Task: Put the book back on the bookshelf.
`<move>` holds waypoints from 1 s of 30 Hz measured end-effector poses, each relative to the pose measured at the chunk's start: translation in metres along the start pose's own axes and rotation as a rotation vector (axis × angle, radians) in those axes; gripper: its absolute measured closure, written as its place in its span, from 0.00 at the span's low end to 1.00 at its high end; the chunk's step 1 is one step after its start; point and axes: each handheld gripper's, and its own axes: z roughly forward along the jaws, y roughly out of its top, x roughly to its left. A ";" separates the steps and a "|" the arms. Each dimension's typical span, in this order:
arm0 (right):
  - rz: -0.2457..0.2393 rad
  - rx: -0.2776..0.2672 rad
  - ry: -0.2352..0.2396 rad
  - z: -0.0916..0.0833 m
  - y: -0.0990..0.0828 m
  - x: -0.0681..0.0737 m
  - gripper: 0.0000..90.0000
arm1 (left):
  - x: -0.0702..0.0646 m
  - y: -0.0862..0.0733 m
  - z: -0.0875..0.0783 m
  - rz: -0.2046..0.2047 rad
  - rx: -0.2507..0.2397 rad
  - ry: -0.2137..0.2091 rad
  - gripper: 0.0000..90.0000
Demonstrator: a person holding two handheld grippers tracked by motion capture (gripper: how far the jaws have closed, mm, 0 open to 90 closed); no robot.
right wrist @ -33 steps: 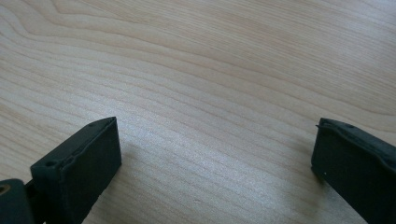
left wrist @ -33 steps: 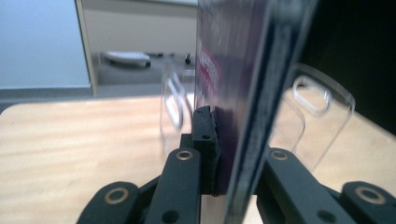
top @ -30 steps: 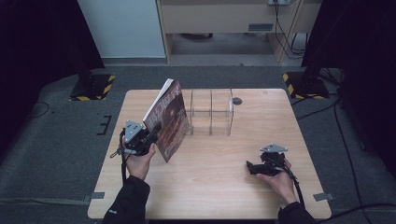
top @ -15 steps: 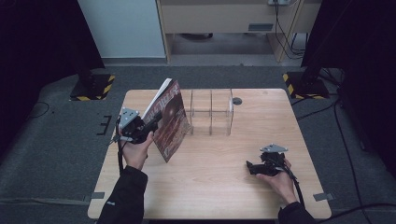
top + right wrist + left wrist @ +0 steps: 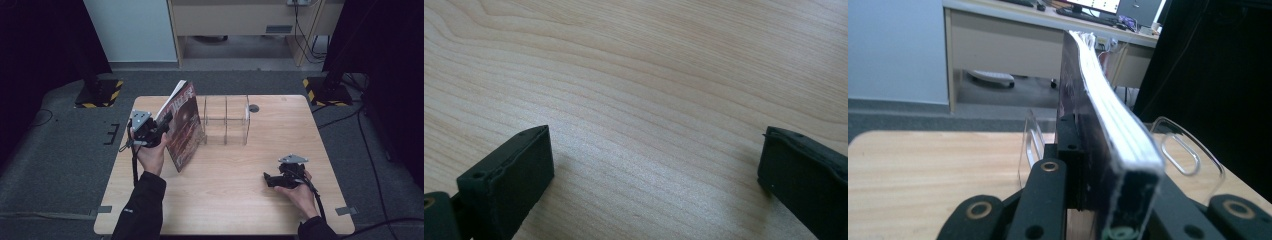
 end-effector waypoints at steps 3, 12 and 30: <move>0.000 -0.001 0.000 0.000 0.000 0.000 0.02 | -0.004 0.003 0.009 0.012 -0.030 0.017 0.93; -0.005 0.001 0.004 0.000 0.000 0.000 0.02 | -0.010 0.004 0.040 0.011 -0.086 0.076 0.93; -0.012 -0.003 0.004 0.000 0.000 0.000 0.02 | -0.009 -0.007 0.073 0.041 -0.123 0.142 0.93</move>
